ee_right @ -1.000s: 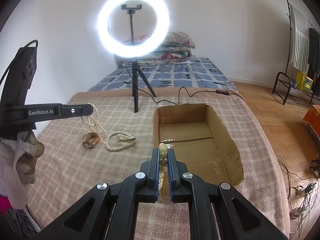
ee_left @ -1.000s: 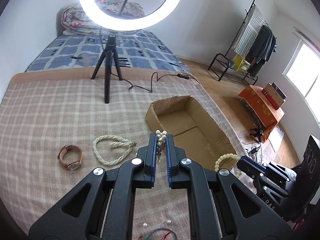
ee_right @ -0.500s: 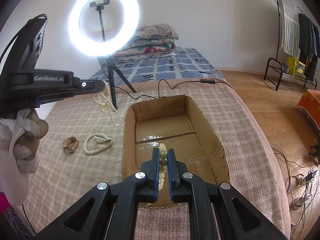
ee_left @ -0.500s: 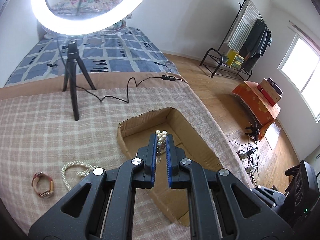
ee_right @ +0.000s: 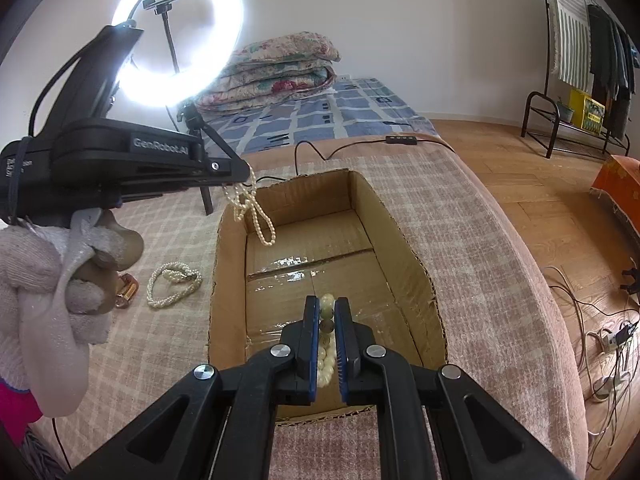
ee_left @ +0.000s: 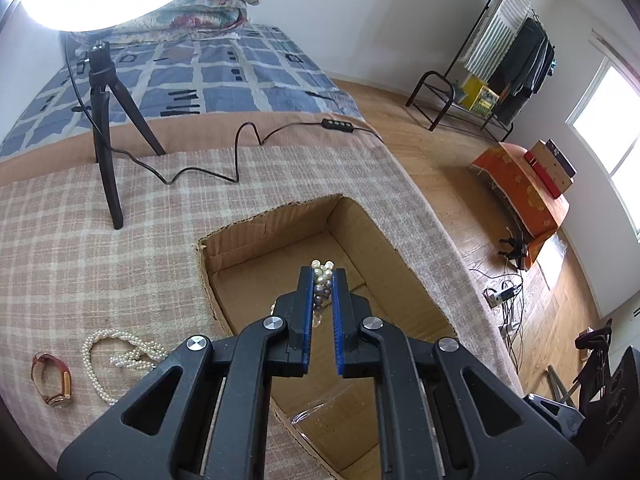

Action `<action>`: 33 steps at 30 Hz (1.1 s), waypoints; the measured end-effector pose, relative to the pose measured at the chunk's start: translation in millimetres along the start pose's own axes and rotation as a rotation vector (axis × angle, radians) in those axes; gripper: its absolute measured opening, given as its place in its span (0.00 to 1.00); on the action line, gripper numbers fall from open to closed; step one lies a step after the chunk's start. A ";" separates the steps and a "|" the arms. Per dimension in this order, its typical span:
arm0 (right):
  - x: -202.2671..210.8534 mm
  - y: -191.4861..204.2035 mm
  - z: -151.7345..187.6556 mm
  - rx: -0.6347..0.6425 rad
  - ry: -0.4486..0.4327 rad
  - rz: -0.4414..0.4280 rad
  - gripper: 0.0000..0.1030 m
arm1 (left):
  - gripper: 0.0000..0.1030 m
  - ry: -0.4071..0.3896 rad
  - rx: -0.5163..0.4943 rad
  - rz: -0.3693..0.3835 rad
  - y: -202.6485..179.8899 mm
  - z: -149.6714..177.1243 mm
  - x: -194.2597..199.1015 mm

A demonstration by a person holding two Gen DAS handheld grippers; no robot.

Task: Organize jewelry
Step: 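Open left tool over box while right tool releases bracelet inside, then lift both tools out of box and move toward blue hoop earrings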

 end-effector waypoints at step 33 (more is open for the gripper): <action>45.4 33.0 -8.9 0.168 -0.085 0.197 1.00 | 0.61 -0.166 -0.016 -0.094 42.2 -11.7 101.4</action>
Point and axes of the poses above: each gripper's, at about its wrist camera, not at the fingertips, and x roughly against the way its jaws point, y to its left, z to its underside, the point moved 5 cm from there along -x, roughly the way its jaws point, and after that the axes turned 13 degrees about x, right-handed, at the moved point
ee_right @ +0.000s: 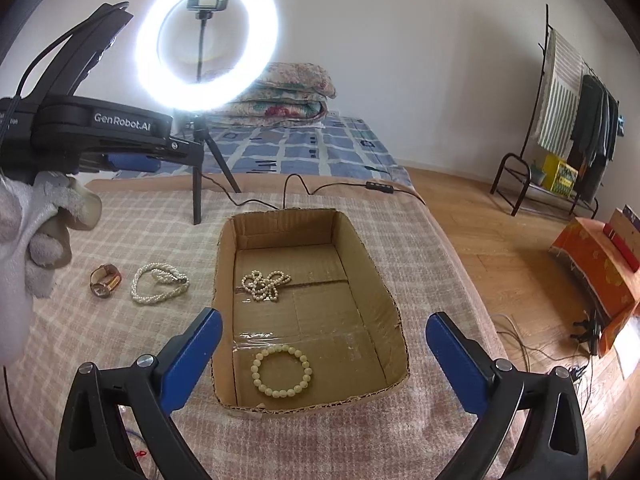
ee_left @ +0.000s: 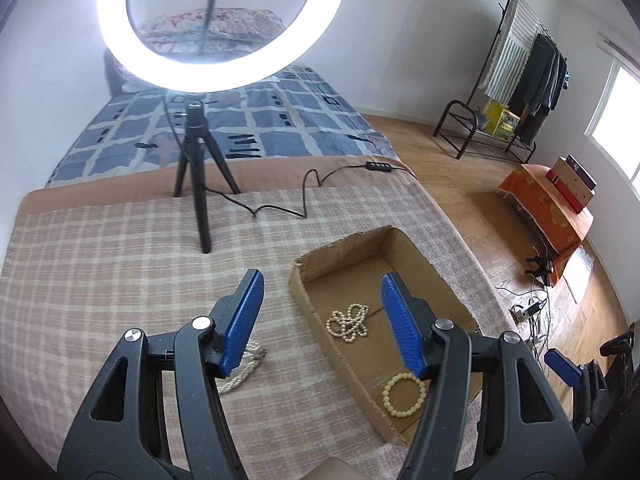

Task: Organize jewelry
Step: 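Lift both tools out of box and move toward blue hoop earrings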

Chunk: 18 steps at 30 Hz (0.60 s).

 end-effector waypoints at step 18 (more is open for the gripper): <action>35.0 40.1 20.3 0.146 -0.040 0.019 0.73 | 0.61 -0.135 0.037 -0.053 84.8 -8.0 108.0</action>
Point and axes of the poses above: each gripper's, at about its wrist camera, not at the fingertips, and x roughly against the way its jaws point, y to its left, z to its underside, the point moved 5 cm from there along -x, roughly the way its jaws point, and after that the axes turned 13 degrees about x, right-handed, at the moved point
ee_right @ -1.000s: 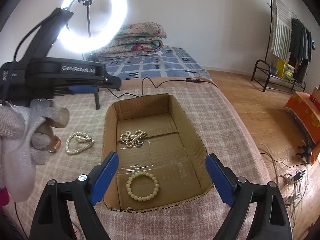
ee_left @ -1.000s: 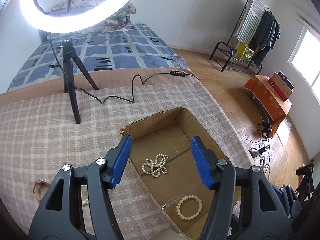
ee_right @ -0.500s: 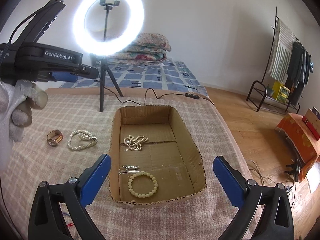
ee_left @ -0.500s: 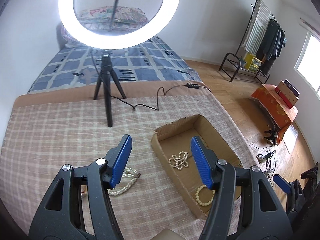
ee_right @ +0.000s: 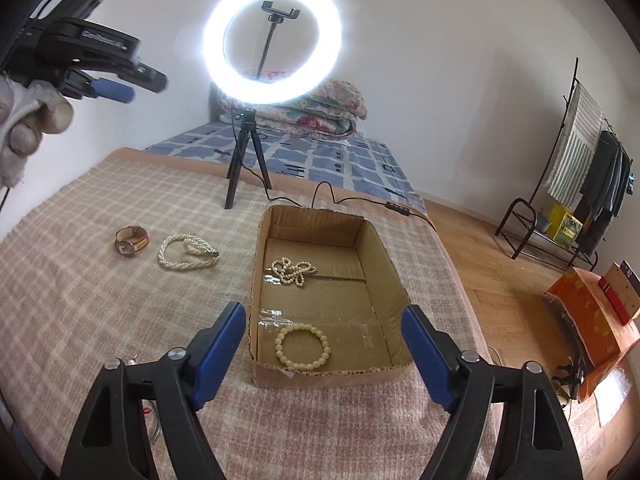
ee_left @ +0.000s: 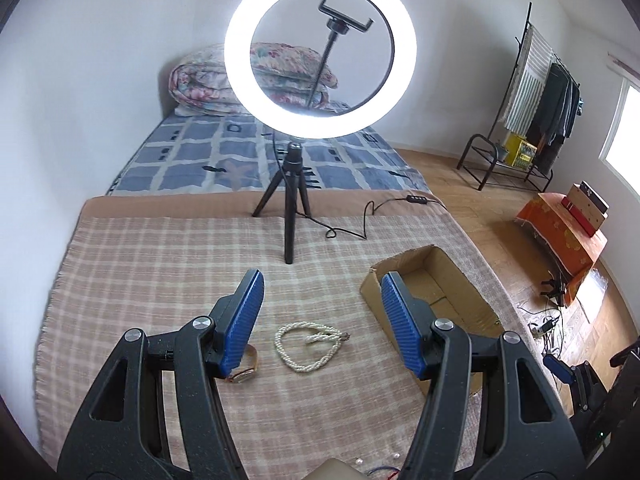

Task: Organize jewelry
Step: 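Lift both tools out of box and move toward blue hoop earrings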

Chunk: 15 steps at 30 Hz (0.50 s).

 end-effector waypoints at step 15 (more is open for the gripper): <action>6.5 43.8 34.7 -0.012 0.105 -0.236 0.47 | 0.61 0.046 0.027 -0.035 66.8 52.3 33.3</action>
Point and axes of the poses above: each gripper's, at about its wrist camera, not at the fingertips, and x roughly against the way its jaws point, y to its left, z to its underside, the point moved 5 cm from there along -x, roughly the way its jaws point, and after that the axes turned 13 degrees about x, right-handed, at the moved point
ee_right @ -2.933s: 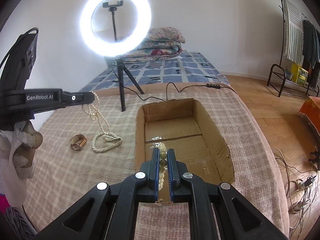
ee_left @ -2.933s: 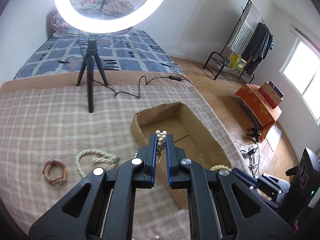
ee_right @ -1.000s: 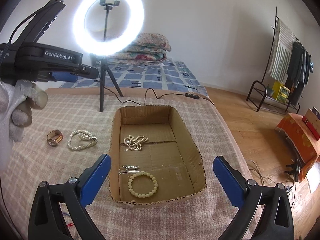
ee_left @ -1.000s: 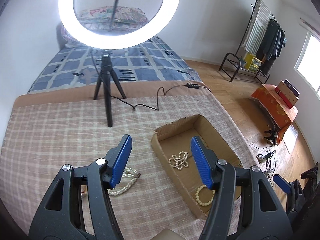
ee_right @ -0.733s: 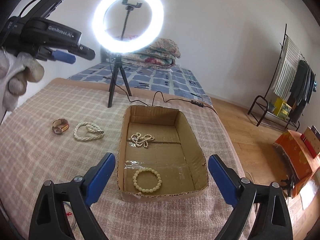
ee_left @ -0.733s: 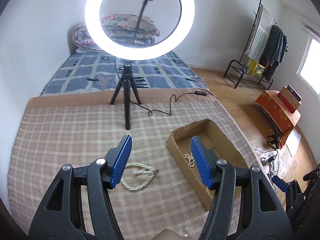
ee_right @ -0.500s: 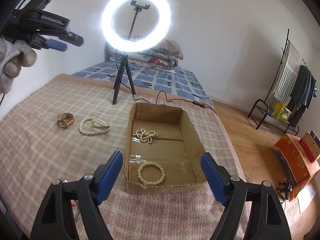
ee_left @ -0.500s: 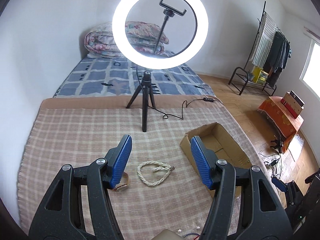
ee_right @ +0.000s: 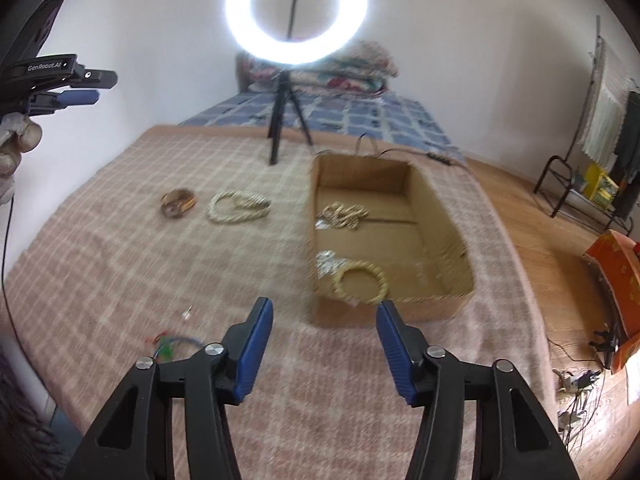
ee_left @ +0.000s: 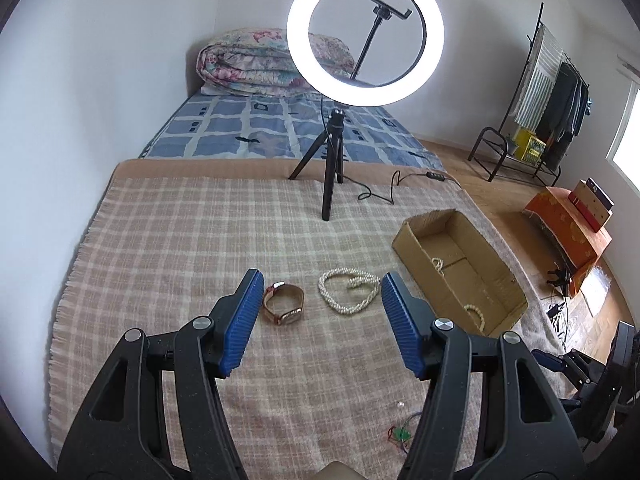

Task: Organize jewelry
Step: 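Lift both tools out of box and move toward blue hoop earrings, then close left tool on pearl earring while right tool grasps blue hoop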

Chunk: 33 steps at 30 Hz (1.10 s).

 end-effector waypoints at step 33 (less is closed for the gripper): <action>-64.4 66.2 47.6 -0.119 0.202 -0.378 0.24 | 0.32 0.518 -0.022 0.118 -39.4 151.1 -92.3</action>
Point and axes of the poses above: each gripper's, at about its wrist camera, not at the fingertips, and x roughly against the way its jaws point, y to its left, z to its underside, the point moved 5 cm from there along -x, roughly the way its jaws point, and after that the axes turned 13 degrees about x, right-handed, at the moved point
